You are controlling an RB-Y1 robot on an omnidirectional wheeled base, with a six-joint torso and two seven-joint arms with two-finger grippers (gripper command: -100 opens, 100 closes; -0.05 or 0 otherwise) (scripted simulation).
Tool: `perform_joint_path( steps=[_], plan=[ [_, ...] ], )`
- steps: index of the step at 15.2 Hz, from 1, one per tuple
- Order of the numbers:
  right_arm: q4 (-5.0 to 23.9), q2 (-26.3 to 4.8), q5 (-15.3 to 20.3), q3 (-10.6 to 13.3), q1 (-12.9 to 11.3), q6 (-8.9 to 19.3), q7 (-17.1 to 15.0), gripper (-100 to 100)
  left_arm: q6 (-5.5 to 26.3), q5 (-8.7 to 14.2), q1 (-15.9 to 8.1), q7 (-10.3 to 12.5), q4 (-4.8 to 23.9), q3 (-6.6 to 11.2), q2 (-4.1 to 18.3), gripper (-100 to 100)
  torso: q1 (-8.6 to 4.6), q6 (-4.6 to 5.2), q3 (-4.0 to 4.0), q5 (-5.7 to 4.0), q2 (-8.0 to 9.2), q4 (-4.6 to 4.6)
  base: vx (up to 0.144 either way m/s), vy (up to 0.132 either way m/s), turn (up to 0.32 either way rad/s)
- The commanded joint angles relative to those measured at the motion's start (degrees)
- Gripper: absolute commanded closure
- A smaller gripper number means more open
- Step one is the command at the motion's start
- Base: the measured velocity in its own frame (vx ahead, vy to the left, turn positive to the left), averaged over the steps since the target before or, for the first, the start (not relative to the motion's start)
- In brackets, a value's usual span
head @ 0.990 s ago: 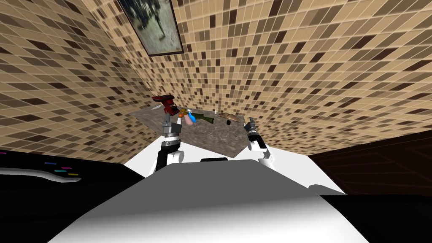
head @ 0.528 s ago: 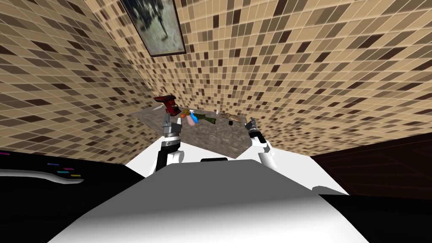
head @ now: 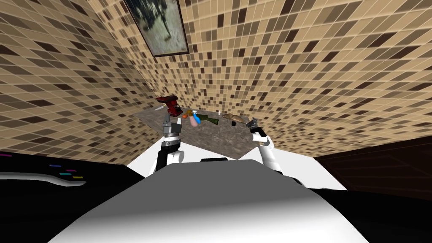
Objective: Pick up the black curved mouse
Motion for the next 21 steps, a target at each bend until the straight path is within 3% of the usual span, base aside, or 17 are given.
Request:
perform_joint_path(
  steps=[1, 2, 3, 4, 6, 7, 8, 9, 11, 12, 13, 15, 16, 17, 18, 19, 21],
  plan=[
    [1.3, -0.2, -0.1, -0.4, -0.9, 1.6, -1.6, -100, 0.0, 0.0, 0.0, 0.0, 0.0, 0.0, 0.0, 0, 0.0, 0.0, 0.0, 0.0, 0.0, 0.0, 0.033, 0.064, -0.002],
    [3.7, -0.9, -0.4, -1.5, -3.4, 3.7, -3.7, -100, 0.0, 0.0, 0.0, 0.0, 0.0, 0.0, 0.0, 0, -0.07, 0.0, 0.02, -0.01, 0.03, 0.0, 0.038, 0.077, 0.007],
    [4.2, -0.9, -0.4, -1.5, -3.4, 4.1, -4.2, -100, 0.0, 0.0, 0.0, 0.0, 0.0, 0.0, 0.0, 0, -0.06, 0.0, 0.02, -0.01, 0.03, 0.01, 0.037, 0.08, 0.007],
    [6.0, -1.6, -0.8, -2.6, -5.4, 5.7, -5.8, -100, 0.0, 0.0, 0.0, 0.0, 0.0, 0.0, 0.0, 0, -0.06, 0.0, 0.02, -0.01, 0.04, 0.01, 0.033, 0.086, 0.006],
    [7.1, -1.6, -0.8, -2.6, -5.8, 6.6, -6.8, -100, 0.0, 0.0, 0.0, 0.0, 0.0, 0.0, 0.0, 0, -0.05, 0.0, 0.03, -0.01, 0.06, 0.01, 0.027, 0.067, 0.001],
    [9.5, -2.3, -1.2, -3.6, -8.2, 8.7, -8.9, -100, 0.0, 0.0, 0.0, 0.0, 0.0, 0.0, 0.0, 0, -0.12, 0.01, 0.05, -0.02, 0.08, 0.01, 0.029, 0.064, 0.004],
    [10.0, -2.3, -1.2, -3.6, -8.2, 9.1, -9.4, -100, 0.0, 0.0, 0.0, 0.0, 0.0, 0.0, 0.0, 0, -0.12, 0.0, 0.04, -0.02, 0.07, 0.02, 0.031, 0.073, 0.008],
    [12.1, -2.9, -1.5, -4.7, -10.4, 10.6, -11.0, -100, 0.0, 0.0, 0.0, 0.0, 0.0, 0.0, 0.0, 0, -0.1, 0.01, 0.04, -0.02, 0.08, 0.01, 0.034, 0.081, 0.004],
    [12.9, -2.9, -1.5, -4.7, -10.6, 11.5, -12.0, -100, 0.0, 0.0, 0.0, 0.0, 0.0, 0.0, 0.0, 0, -0.07, 0.01, 0.03, -0.01, 0.05, 0.01, 0.039, 0.067, 0.001],
    [15.0, -3.5, -1.8, -5.7, -12.9, 13.7, -14.1, -100, 0.0, 0.0, 0.0, 0.0, 0.0, 0.0, 0.0, 0, -0.12, 0.01, 0.03, -0.02, 0.05, 0.01, 0.038, 0.068, 0.004],
    [15.7, -3.5, -1.8, -5.7, -13.0, 14.0, -14.5, -100, 0.0, 0.0, 0.0, 0.0, 0.0, 0.0, 0.0, 0, -0.11, 0.0, 0.03, -0.02, 0.05, 0.01, 0.038, 0.08, 0.004],
    [18.5, -4.1, -2.2, -6.7, -15.3, 16.4, -17.0, -100, 0.0, 0.0, 0.0, 0.0, 0.0, 0.0, 0.0, 0, -0.05, 0.0, 0.02, -0.01, 0.03, 0.01, 0.042, 0.084, 0.002],
    [18.5, -4.1, -2.2, -6.7, -15.3, 16.4, -17.0, -100, 0.0, 0.0, 0.0, 0.0, 0.0, 0.0, 0.0, 0, -0.05, 0.0, 0.01, -0.01, 0.03, 0.0, 0.035, 0.055, 0.0],
    [21.1, -4.7, -2.5, -7.7, -17.5, 18.3, -19.1, -100, 0.0, 0.0, 0.0, 0.0, 0.0, 0.0, 0.0, 0, -0.11, 0.01, 0.02, -0.02, 0.05, 0.01, 0.042, 0.058, 0.003],
    [21.3, -4.7, -2.5, -7.7, -17.5, 18.7, -19.4, -100, 0.0, 0.0, 0.0, 0.0, 0.0, 0.0, 0.0, 0, -0.12, 0.0, 0.02, -0.02, 0.03, 0.01, 0.041, 0.059, 0.004],
    [22.9, -5.2, -2.8, -8.7, -19.6, 20.5, -21.2, -100, 0.0, 0.0, 0.0, 0.0, 0.0, 0.0, 0.0, 0, -0.13, 0.01, 0.02, -0.03, 0.04, 0.01, 0.046, 0.08, 0.003],
    [24.0, -5.2, -2.8, -8.7, -19.7, 21.0, -21.8, -100, 0.0, 0.0, 0.0, 0.0, 0.0, 0.0, 0.0, 0, -0.08, 0.01, 0.01, -0.02, 0.03, 0.0, 0.035, 0.062, -0.001]
  ],
)
